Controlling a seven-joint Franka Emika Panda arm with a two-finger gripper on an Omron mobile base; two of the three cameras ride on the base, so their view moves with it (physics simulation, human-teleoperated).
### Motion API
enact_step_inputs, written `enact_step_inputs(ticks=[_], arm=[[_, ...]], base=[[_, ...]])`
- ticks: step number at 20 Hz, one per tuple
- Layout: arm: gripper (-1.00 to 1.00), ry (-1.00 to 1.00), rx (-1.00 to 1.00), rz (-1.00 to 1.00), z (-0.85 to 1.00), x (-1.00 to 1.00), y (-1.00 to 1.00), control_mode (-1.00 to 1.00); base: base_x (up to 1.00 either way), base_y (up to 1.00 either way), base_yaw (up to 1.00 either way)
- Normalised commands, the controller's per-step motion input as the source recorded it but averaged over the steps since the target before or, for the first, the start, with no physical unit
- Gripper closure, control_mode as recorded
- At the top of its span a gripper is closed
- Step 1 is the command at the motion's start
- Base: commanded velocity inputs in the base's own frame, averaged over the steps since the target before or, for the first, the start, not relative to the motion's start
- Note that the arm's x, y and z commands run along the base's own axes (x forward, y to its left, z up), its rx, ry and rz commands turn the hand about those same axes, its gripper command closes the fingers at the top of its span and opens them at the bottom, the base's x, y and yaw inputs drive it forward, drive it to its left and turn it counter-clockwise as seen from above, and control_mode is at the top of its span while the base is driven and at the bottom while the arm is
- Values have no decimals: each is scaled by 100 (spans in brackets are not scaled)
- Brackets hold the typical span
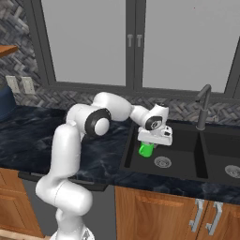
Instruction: Place the mug in the left basin and the glass cup in the right basin of the sink.
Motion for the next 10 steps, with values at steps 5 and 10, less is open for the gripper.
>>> enact_step_inputs(ticks=[5,10], arm=[[100,0,0,0,-27,21,-9,-100],[100,0,0,0,-33,18,-3,-100]], base=[[0,0,0],[0,0,0]])
